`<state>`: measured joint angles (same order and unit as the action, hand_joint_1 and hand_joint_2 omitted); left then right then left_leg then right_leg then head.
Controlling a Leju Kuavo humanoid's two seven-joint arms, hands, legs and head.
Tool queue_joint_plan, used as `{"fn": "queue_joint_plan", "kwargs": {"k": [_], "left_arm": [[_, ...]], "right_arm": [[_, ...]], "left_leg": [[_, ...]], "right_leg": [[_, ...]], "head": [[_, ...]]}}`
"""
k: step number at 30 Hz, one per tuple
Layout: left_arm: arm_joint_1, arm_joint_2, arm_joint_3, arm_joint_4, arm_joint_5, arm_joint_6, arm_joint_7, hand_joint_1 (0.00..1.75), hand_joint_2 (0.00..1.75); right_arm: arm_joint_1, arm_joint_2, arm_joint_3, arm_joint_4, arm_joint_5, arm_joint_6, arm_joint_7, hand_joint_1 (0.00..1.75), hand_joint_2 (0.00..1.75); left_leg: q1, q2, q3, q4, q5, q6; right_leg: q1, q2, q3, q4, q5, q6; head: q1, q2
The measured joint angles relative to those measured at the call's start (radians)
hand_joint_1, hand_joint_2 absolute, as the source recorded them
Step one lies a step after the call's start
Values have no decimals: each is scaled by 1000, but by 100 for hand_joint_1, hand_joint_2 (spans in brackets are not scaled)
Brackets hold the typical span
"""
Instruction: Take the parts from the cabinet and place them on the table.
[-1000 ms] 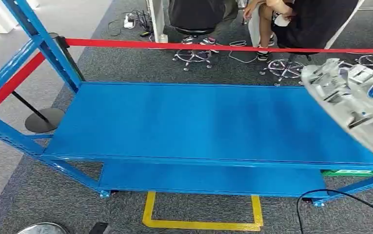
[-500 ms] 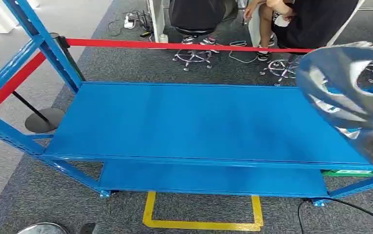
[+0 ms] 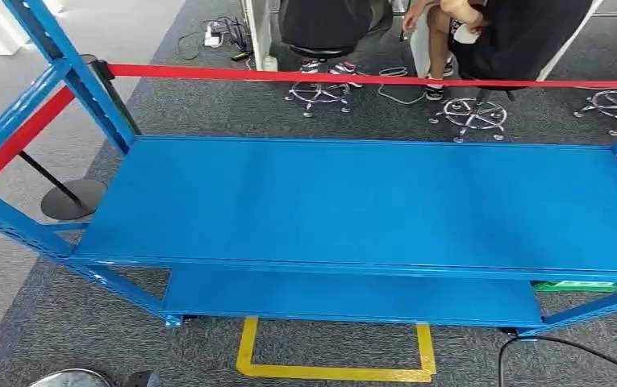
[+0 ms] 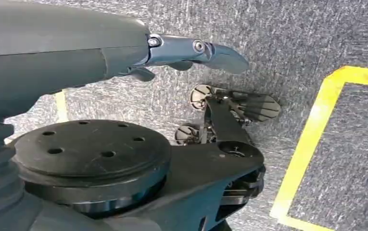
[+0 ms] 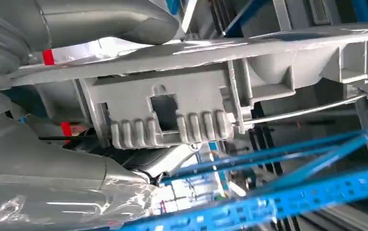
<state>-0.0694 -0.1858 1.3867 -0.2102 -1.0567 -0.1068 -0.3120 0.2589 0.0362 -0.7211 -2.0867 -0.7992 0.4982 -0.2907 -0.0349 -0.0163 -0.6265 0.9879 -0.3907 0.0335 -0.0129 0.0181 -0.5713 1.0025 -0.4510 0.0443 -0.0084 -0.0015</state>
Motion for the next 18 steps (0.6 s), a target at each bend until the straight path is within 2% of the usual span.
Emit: {"fn": "queue_joint_plan", "kwargs": {"k": [4, 6, 7, 8, 9, 11, 12, 13, 14, 15, 16, 17, 18], "left_arm": [[0, 2, 8, 0, 1, 0, 0, 0, 175], [0, 2, 10, 0, 2, 0, 0, 0, 175], [-1, 2, 11, 0, 3, 0, 0, 0, 175], [-2, 1, 12, 0, 4, 2, 2, 0, 175], [-2, 1, 13, 0, 4, 2, 6, 0, 175], [-1, 0, 15, 0, 2, 5, 18, 0, 175], [0, 0, 15, 0, 0, 7, 22, 0, 175], [1, 0, 15, 0, -2, 8, 24, 0, 175], [0, -1, 15, 0, -2, 8, 24, 0, 175], [0, -2, 15, 0, -4, 8, 24, 0, 175], [-1, -3, 15, 0, -5, 7, 21, 0, 175], [-2, -3, 15, 0, -6, 6, 17, 0, 175], [-3, 3, 15, 0, -8, 5, 14, 0, 175]], "right_arm": [[0, 34, -50, 0, -10, 23, 11, 175, 175], [0, 43, -63, 0, -10, 26, 16, 175, 175], [-2, 48, -70, 0, -10, 27, 19, 175, 175], [-2, 52, -80, 0, -10, 29, 23, 175, 175], [-4, 57, -92, 0, -11, 34, 29, 175, 175], [-12, 70, -113, 0, -17, 49, 42, 175, 175], [-14, 76, -120, 0, -17, 58, 48, 175, 175], [-15, 84, -128, 0, -16, 66, 54, 175, 175], [-16, 90, -135, 0, -14, 78, 61, 175, 175], [-20, 95, -139, 0, -11, 86, 67, 175, 175], [-27, 100, -145, 0, -8, 97, 74, 175, 175], [-33, 105, -151, 0, -8, 103, 80, 175, 175], [-38, 109, -155, 2, -8, 109, 85, 175, 175]], "left_leg": [[-4, 0, 0, 3, -6, 8], [-6, 1, 3, 5, 0, 12], [-1, 3, 6, -6, 5, 17], [5, 7, 10, -12, 9, 20], [6, 8, 11, -12, 10, 22], [7, 11, 9, -12, 11, 23], [7, 14, 7, -12, 11, 23], [7, 16, 6, -12, 14, 21], [8, 16, 3, -12, 17, 18], [10, 16, 0, -11, 20, 13], [14, 16, -5, -9, 24, 7], [15, 16, -9, -3, 28, 1], [9, 15, -8, -2, 33, -7]], "right_leg": [[-3, 2, 2, 0, -3, 6], [-6, 2, 6, -4, 3, 13], [-4, 3, 8, -3, 1, 17], [-4, -1, 3, 10, -18, 18], [-3, -7, -12, 52, -58, 20], [-5, -9, -76, 222, -154, 25], [-5, -9, -101, 291, -183, 27], [-6, -9, -106, 319, -187, 29], [-7, -10, -82, 292, -164, 30], [-9, -11, -39, 224, -128, 31], [-11, -12, 26, 113, -87, 34], [-15, -15, 83, 15, -65, 40], [-7, -12, 92, 5, -77, 38]], "head": [[0, 0], [0, 0], [-1, 0], [0, 0], [2, 0], [0, 0], [2, 0], [1, 0], [2, 0], [1, 0], [1, 0], [2, 0], [1, 0]]}}
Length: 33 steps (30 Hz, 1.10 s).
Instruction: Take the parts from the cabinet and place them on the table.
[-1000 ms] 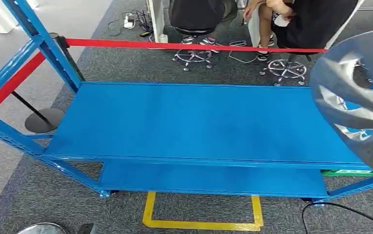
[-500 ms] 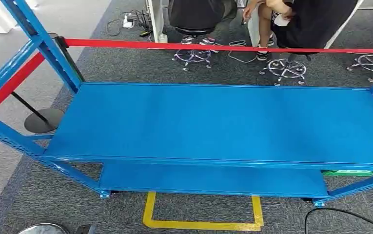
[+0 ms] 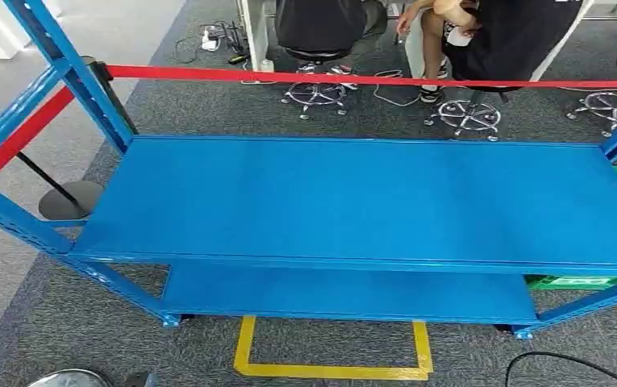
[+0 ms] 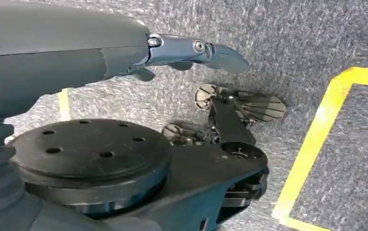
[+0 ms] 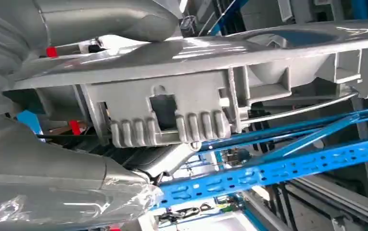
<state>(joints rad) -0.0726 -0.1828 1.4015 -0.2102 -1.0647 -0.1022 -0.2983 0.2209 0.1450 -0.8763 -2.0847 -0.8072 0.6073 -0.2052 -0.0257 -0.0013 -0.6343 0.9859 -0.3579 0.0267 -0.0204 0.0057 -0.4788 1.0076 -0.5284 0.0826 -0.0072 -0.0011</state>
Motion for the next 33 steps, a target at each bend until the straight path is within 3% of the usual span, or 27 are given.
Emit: {"fn": "queue_joint_plan", "kwargs": {"k": [1, 3, 5, 6, 8, 9, 10, 11, 12, 14, 15, 16, 18, 19, 20, 21, 23, 24, 25, 26, 27, 29, 31, 32, 33], "left_arm": [[1, 0, 0, 0, 0, 0, -3, 0, 175], [0, 0, 0, 0, -3, -2, -5, 0, 175], [3, 2, 1, 0, -3, -2, -5, 0, 175], [5, 2, 0, 0, -5, -2, -4, 0, 175], [4, 1, 0, 0, -7, -2, 2, 0, 175], [2, 1, 0, 0, -7, -2, 3, 0, 175], [1, 1, 0, 0, -8, -1, 3, 0, 175], [1, 1, 0, 0, -8, -1, 3, 0, 175], [1, 1, 0, 0, -8, -1, 4, 0, 175], [1, 1, 0, 0, -11, -1, 5, 0, 175], [-1, 1, 0, 0, -13, -1, 5, 0, 175], [-4, 1, 0, 0, -13, -2, 4, 0, 175], [-5, 1, 0, 0, -12, -7, 2, 0, 175], [-5, 2, 0, 0, -11, -10, 2, 0, 175], [-4, 1, 0, 0, -10, -12, 2, 0, 175], [-4, 1, 0, 0, -9, -12, 1, 0, 175], [-4, 1, 0, 0, -9, -14, -1, 0, 175], [-4, 1, 0, 0, -9, -14, -2, 0, 175], [-4, 1, 0, 0, -9, -14, -3, 0, 175], [-3, 1, 0, 0, -9, -15, -3, 0, 175], [-3, 1, 0, 0, -8, -15, -3, 0, 175], [-4, 1, 1, 0, -5, -15, 6, 0, 175], [-4, 0, 1, 0, -4, -15, 10, 0, 175], [-4, 0, 1, 0, -4, -18, 13, 0, 175], [-4, 0, 1, 0, -4, -26, 15, 0, 175]], "right_arm": [[-1, 5, -5, 0, -1, 5, 2, 175, 175], [-12, 12, -14, 0, 1, 8, 2, 175, 175], [-15, 16, -24, 0, 10, 15, -3, 175, 175], [-19, 17, -27, 0, 15, 19, -7, 175, 175], [-19, 20, -34, 0, 42, 35, -21, 175, 175], [-19, 21, -39, 0, 50, 42, -23, 175, 175], [-19, 23, -45, 0, 56, 45, -24, 175, 175], [-19, 25, -46, 0, 59, 46, -24, 175, 175], [-20, 27, -49, 0, 62, 47, -26, 175, 175], [-24, 29, -57, -1, 81, 57, -35, 175, 175], [-24, 30, -60, -3, 94, 64, -39, 175, 175], [-25, 32, -63, -3, 105, 68, -42, 175, 175], [-30, 34, -68, -3, 129, 79, -48, 175, 175], [-28, 35, -68, -3, 136, 81, -50, 175, 175], [-28, 36, -69, -4, 140, 82, -51, 175, 175], [-28, 37, -72, -4, 142, 83, -53, 175, 175], [-30, 37, -73, -5, 151, 84, -58, 175, 175], [-30, 38, -73, -5, 155, 86, -59, 175, 175], [-29, 38, -73, -5, 161, 88, -59, 175, 175], [-29, 39, -73, -5, 168, 90, -59, 175, 175], [-29, 40, -73, -5, 176, 92, -61, 175, 175], [-29, 41, -73, -5, 193, 96, -69, 175, 175], [-31, 42, -71, -7, 201, 96, -73, 175, 175], [-30, 42, -70, -8, 207, 97, -78, 175, 175], [-31, 43, -70, -10, 211, 97, -86, 175, 175]], "left_leg": [[0, -1, 3, 0, 2, -3], [1, -3, -1, 1, 12, -14], [4, -3, -12, 4, 9, -26], [5, -2, -24, 33, -47, -33], [10, -2, -70, 186, -179, -45], [11, -2, -89, 264, -218, -47], [12, -2, -94, 319, -233, -47], [13, -2, -76, 318, -220, -46], [13, -2, -40, 282, -192, -44], [13, -2, 88, 110, -136, -36], [12, -3, 155, 21, -145, -32], [11, -4, 180, -32, -157, -26], [7, -4, 163, -23, -151, -21], [5, -3, 160, -22, -145, -13], [13, 1, 154, -29, -131, -1], [11, 3, 146, -29, -124, 6], [9, 4, 123, -28, -105, 14], [7, 5, 110, -27, -93, 17], [5, 6, 94, -26, -82, 18], [3, 6, 78, -24, -70, 17], [1, 6, 64, -22, -61, 16], [1, 6, 39, -18, -43, 13], [-5, 4, 28, -12, -27, 3], [-4, 5, 29, -14, -18, -1], [-2, 4, 26, -15, -9, -5]], "right_leg": [[-1, 5, -6, 7, 26, -15], [0, 8, -21, 6, 17, -33], [-4, 3, -38, 3, 36, -56], [-4, 3, -48, 3, 46, -63], [-4, 5, -73, 4, 70, -68], [-3, 5, -86, 4, 79, -68], [-3, 4, -100, 5, 89, -67], [-2, 4, -111, 5, 97, -65], [-2, 4, -121, 5, 104, -62], [-2, 5, -136, 5, 119, -55], [-1, 5, -140, 5, 125, -49], [2, 5, -145, 8, 132, -43], [-1, 4, -147, 2, 151, -31], [-1, 5, -147, -2, 158, -24], [-4, 5, -151, 2, 154, -19], [-4, 2, -162, 23, 113, -17], [-2, 1, -198, 155, -8, -10], [-2, 1, -218, 237, -53, -8], [-1, 1, -228, 300, -73, -7], [-1, 1, -217, 320, -56, -9], [1, 1, -187, 297, -19, -12], [4, 1, -72, 148, 50, -19], [9, -1, 53, -40, -3, -25], [11, 0, 46, -37, -2, -31], [13, 0, 34, -38, 1, -35]], "head": [[0, 0], [-7, 0], [-4, 0], [-7, 0], [-13, 0], [-13, 0], [-13, 0], [-13, 0], [-13, 0], [-13, 0], [-14, 0], [-13, 0], [-16, 0], [-13, 0], [-15, 0], [-11, 0], [-6, 0], [-5, 0], [-5, 0], [-5, 0], [-5, 0], [-5, 0], [-5, 0], [-9, 0], [-2, 0]]}}
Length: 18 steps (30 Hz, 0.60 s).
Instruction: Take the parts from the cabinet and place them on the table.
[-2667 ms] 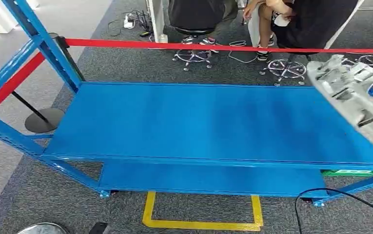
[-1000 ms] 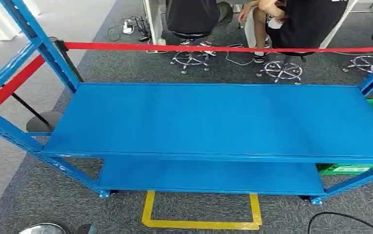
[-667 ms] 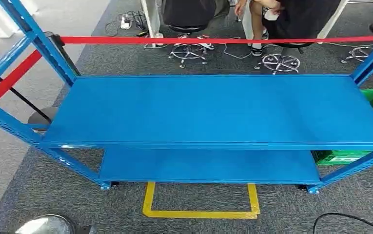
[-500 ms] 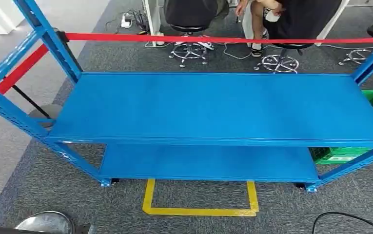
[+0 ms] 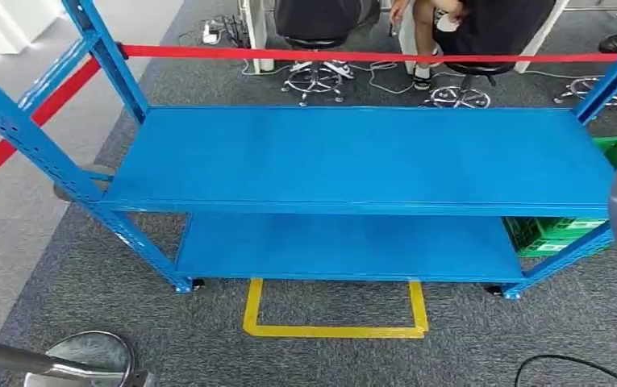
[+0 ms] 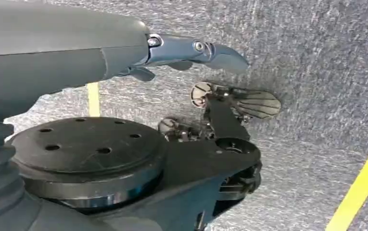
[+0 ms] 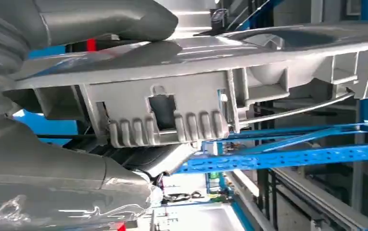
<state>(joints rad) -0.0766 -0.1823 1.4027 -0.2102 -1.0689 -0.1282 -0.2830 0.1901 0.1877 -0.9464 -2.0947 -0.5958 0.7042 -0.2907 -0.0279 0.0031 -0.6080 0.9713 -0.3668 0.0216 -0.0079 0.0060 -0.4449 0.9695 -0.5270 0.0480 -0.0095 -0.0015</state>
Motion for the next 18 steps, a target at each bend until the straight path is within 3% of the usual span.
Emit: {"fn": "queue_joint_plan", "kwargs": {"k": [1, 2, 3, 4, 5, 6, 7, 8, 9, 10, 11, 12, 13, 14, 17, 18], "left_arm": [[0, 0, 0, 0, 0, -17, 0, 0, 175], [4, 2, 0, 0, -1, -33, -2, 0, 175], [4, 2, 0, 0, -1, -45, -10, 0, 175], [5, 2, 0, 0, 0, -51, -15, 0, 175], [5, 2, 0, 0, 1, -52, -16, 0, 175], [4, 2, 0, 0, 2, -52, -15, 0, 175], [3, 2, 1, 0, 3, -51, -11, 0, 175], [3, 2, 2, 0, 5, -51, -4, 0, 175], [3, 2, 3, 0, 6, -51, -2, 0, 175], [3, 2, 3, 0, 4, -54, 1, 0, 175], [3, 2, 3, 0, -4, -66, 8, 0, 175], [2, 3, 2, 0, -13, -78, 13, 0, 175], [1, 3, 0, 0, -20, -87, 16, 0, 175], [0, 3, -3, 0, -22, -92, 18, 0, 175], [4, 2, -4, 0, -24, -96, 20, 0, 175], [6, 2, -4, 0, -24, -95, 20, 0, 175]], "right_arm": [[-2, 0, 1, 0, 6, -3, -7, 175, 175], [-1, 0, 5, 2, 11, -8, -13, 175, 175], [-3, 0, 11, 2, 15, -15, -18, 175, 175], [-3, 0, 20, 2, 19, -24, -21, 175, 175], [-2, 0, 29, 2, 22, -33, -22, 175, 175], [-3, 0, 34, 3, 27, -38, -22, 175, 175], [-2, 0, 41, 3, 35, -44, -25, 175, 175], [0, 0, 49, 5, 40, -52, -28, 175, 175], [3, 0, 55, 5, 41, -59, -29, 175, 175], [5, 0, 61, 5, 39, -64, -29, 175, 175], [5, -2, 66, 5, 34, -69, -29, 175, 175], [5, -3, 71, 5, 30, -73, -29, 175, 175], [6, -7, 76, 5, 27, -75, -29, 175, 175], [6, -10, 79, 5, 26, -76, -29, 175, 175], [7, -13, 90, 5, 26, -79, -28, 175, 175], [10, -15, 95, 5, 29, -80, -29, 175, 175]], "left_leg": [[1, 0, -3, -1, 8, -6], [-3, -1, -8, -2, 17, -12], [0, -3, -21, 9, -14, -19], [4, -3, -37, 55, -87, -27], [9, -3, -58, 127, -155, -35], [13, -3, -76, 205, -206, -40], [17, -3, -90, 278, -231, -45], [20, -3, -88, 314, -223, -47], [23, -3, -66, 309, -190, -50], [26, -3, -27, 266, -147, -52], [29, -3, 30, 190, -114, -54], [32, -3, 95, 102, -112, -55], [32, -5, 166, 7, -141, -53], [28, -7, 182, -42, -160, -41], [21, -6, 156, -25, -141, -20], [27, 2, 145, -28, -128, -8]], "right_leg": [[3, 0, -8, 3, 5, -8], [-3, -3, -19, -1, 21, -18], [-7, -6, -33, -2, 32, -27], [-8, -5, -47, -2, 48, -34], [-9, -4, -61, -1, 62, -35], [-9, -4, -78, 0, 76, -35], [-9, -4, -95, 1, 88, -33], [-9, -5, -111, 3, 99, -31], [-11, -6, -128, 5, 110, -27], [-13, -6, -144, 10, 119, -22], [-15, -6, -160, 14, 128, -16], [-17, -6, -171, 19, 137, -11], [-12, -5, -180, 24, 143, -4], [-13, -7, -187, 27, 154, 2], [-20, -6, -190, 16, 188, 21], [-25, -5, -198, 23, 170, 25]], "head": [[1, 0], [-2, 0], [-1, 0], [-11, 0], [-13, 0], [-13, 0], [-12, 0], [-13, 0], [-13, 0], [-13, 0], [-13, 0], [-13, 0], [-14, 0], [-13, 0], [-12, 0], [-13, 0]]}}
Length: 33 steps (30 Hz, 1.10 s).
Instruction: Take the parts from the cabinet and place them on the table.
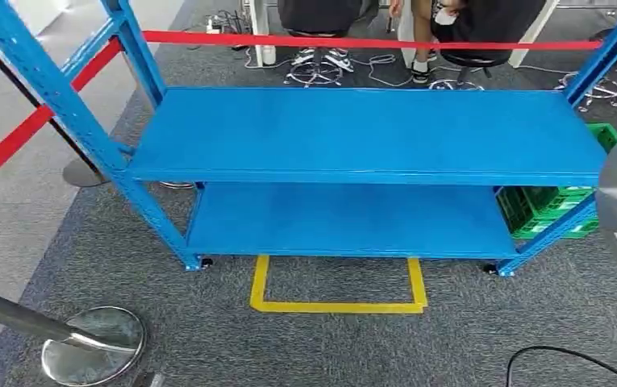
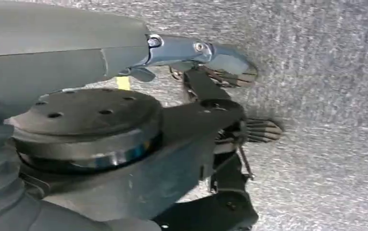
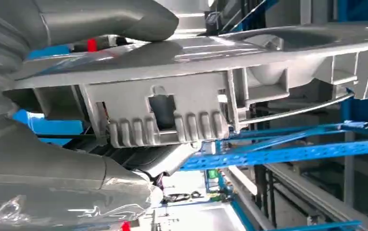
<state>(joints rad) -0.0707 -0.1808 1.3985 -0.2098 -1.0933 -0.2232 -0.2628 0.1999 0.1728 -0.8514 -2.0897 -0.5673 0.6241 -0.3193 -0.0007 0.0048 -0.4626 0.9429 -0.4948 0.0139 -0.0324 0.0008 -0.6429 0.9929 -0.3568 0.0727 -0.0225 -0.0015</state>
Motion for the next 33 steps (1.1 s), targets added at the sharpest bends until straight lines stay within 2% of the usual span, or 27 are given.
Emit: {"fn": "queue_joint_plan", "kwargs": {"k": [1, 3, 4, 5, 7, 8, 9, 10, 11, 13, 15, 16, 18, 19, 20, 21, 22, 23, 24, 25, 26, 27, 29, 30, 31, 32, 33], "left_arm": [[1, 0, 0, 0, 2, 2, 0, 0, 175], [0, 0, 0, 0, 6, 5, -6, 0, 175], [0, -1, 0, 0, 8, 7, -8, 0, 175], [0, 0, 0, 0, 8, 9, -10, 0, 175], [1, 0, 0, 0, 14, 13, -14, 0, 175], [0, 0, 0, 0, 20, 11, -19, 0, 175], [0, 0, 3, 0, 34, 0, -28, 0, 175], [0, 1, 9, 0, 61, -32, -45, 0, 175], [1, 1, 14, 0, 74, -54, -56, 0, 175], [2, 3, 30, 0, 89, -102, -79, 0, 175], [5, 8, 34, 0, 87, -110, -93, 0, 175], [7, 8, 34, 0, 84, -109, -100, 0, 175], [9, 8, 34, 0, 79, -106, -123, 0, 175], [8, 8, 35, 0, 87, -107, -125, 0, 175], [8, 8, 38, 0, 95, -114, -125, 0, 175], [8, 7, 43, 0, 98, -119, -123, 0, 175], [8, 8, 46, 0, 98, -120, -122, 0, 175], [8, 8, 48, 0, 99, -120, -121, 0, 175], [8, 8, 49, 0, 99, -121, -121, 0, 175], [7, 8, 51, 0, 99, -121, -121, 0, 175], [7, 10, 53, 0, 99, -121, -121, 0, 175], [7, 8, 53, 0, 99, -122, -121, 0, 175], [7, 6, 54, 0, 99, -119, -121, 0, 175], [7, 1, 54, 0, 98, -108, -121, 0, 175], [4, 4, 54, 0, 98, -91, -122, 0, 175], [5, 3, 54, 0, 97, -78, -123, 0, 175], [7, 2, 54, 0, 96, -61, -122, 0, 175]], "right_arm": [[4, -2, 2, 0, 2, -2, -2, 175, 175], [8, -6, 6, 1, 10, -3, -8, 175, 175], [11, -6, 10, 0, 13, -3, -10, 175, 175], [14, -6, 12, 1, 16, -3, -11, 175, 175], [17, -6, 19, 0, 30, -4, -16, 175, 175], [19, -6, 20, 0, 35, -5, -18, 175, 175], [22, -6, 22, 0, 40, -6, -18, 175, 175], [23, -6, 24, -1, 43, -8, -18, 175, 175], [26, -6, 26, -3, 44, -8, -16, 175, 175], [30, -5, 28, -3, 41, -6, -11, 175, 175], [29, -5, 29, 2, 42, 2, -12, 175, 175], [29, -5, 30, 2, 49, 5, -18, 175, 175], [32, -4, 29, 2, 67, 13, -31, 175, 175], [33, -4, 29, 2, 71, 16, -34, 175, 175], [34, -3, 29, 3, 69, 23, -35, 175, 175], [34, -2, 29, 3, 66, 26, -33, 175, 175], [35, -1, 29, 3, 64, 29, -32, 175, 175], [35, 0, 29, 3, 62, 31, -32, 175, 175], [34, 0, 28, 3, 60, 32, -32, 175, 175], [34, 0, 28, 3, 60, 32, -32, 175, 175], [32, 1, 28, 3, 59, 33, -32, 175, 175], [32, 1, 28, 3, 59, 33, -32, 175, 175], [36, 2, 27, 3, 58, 33, -32, 175, 175], [38, 2, 22, 2, 55, 37, -31, 175, 175], [45, 4, 18, 2, 47, 39, -30, 175, 175], [42, 4, 14, 2, 37, 44, -29, 175, 175], [39, 6, 7, 3, 24, 50, -25, 175, 175]], "left_leg": [[-2, 0, -11, 1, 10, 7], [-5, 0, -35, 1, 32, 14], [-7, 0, -50, 2, 43, 16], [-10, 0, -66, 4, 55, 17], [-14, 1, -99, 9, 78, 15], [-15, 1, -116, 13, 87, 12], [-15, 0, -129, 19, 96, 8], [-19, 0, -140, 23, 103, 3], [-22, -1, -143, 25, 108, -1], [-20, -1, -146, 22, 131, -5], [-18, -2, -162, 27, 128, -18], [-19, -3, -173, 51, 82, -26], [-13, -3, -218, 199, -32, -37], [-12, -3, -242, 278, -68, -39], [-12, -3, -255, 337, -79, -38], [-12, -3, -246, 344, -63, -36], [-13, -4, -216, 311, -33, -31], [-15, -8, -167, 238, -2, -22], [-16, -26, -104, 141, 26, -10], [-19, -68, -41, 42, 35, 7], [-12, -82, -14, 2, 23, 13], [-17, -78, -16, -4, 24, 7], [-19, -58, -19, -8, 22, 10], [-7, -42, -20, -22, 31, 10], [-7, -32, -20, -22, 35, 13], [-7, -21, -22, -22, 37, 17], [-7, -8, -24, -22, 37, 16]], "right_leg": [[2, -3, -17, 31, -55, 1], [5, -2, -51, 181, -179, 2], [6, -2, -64, 255, -216, 3], [7, -2, -64, 305, -222, 2], [10, -2, -10, 280, -154, -3], [12, -2, 43, 216, -117, -8], [12, -2, 107, 131, -105, -10], [13, -2, 163, 34, -152, -10], [17, 1, 210, -36, -172, -12], [21, 0, 187, -25, -162, -18], [13, -4, 169, -22, -142, -41], [14, 3, 158, -21, -136, -47], [15, 8, 132, -21, -116, -57], [16, 11, 120, -21, -107, -59], [18, 17, 107, -20, -99, -59], [19, 24, 97, -19, -90, -59], [22, 33, 89, -19, -83, -59], [25, 43, 82, -19, -77, -58], [27, 54, 78, -19, -71, -57], [25, 65, 74, -19, -65, -55], [31, 72, 67, -18, -60, -50], [26, 83, 62, -18, -53, -44], [22, 105, 53, -20, -42, -30], [26, 109, 49, -16, -43, -26], [29, 61, 32, 6, -66, -22], [27, 26, 9, 64, -111, -13], [23, 12, -24, 148, -157, -5]], "head": [[3, 0], [9, 0], [11, 0], [11, 0], [11, 0], [11, 0], [11, 0], [12, 0], [11, 0], [13, 0], [15, 0], [10, 0], [5, 0], [5, 0], [5, 0], [5, 0], [5, 0], [5, 0], [5, 0], [5, 0], [8, 0], [5, 0], [5, 0], [5, 0], [7, 0], [18, 0], [23, 0]]}}
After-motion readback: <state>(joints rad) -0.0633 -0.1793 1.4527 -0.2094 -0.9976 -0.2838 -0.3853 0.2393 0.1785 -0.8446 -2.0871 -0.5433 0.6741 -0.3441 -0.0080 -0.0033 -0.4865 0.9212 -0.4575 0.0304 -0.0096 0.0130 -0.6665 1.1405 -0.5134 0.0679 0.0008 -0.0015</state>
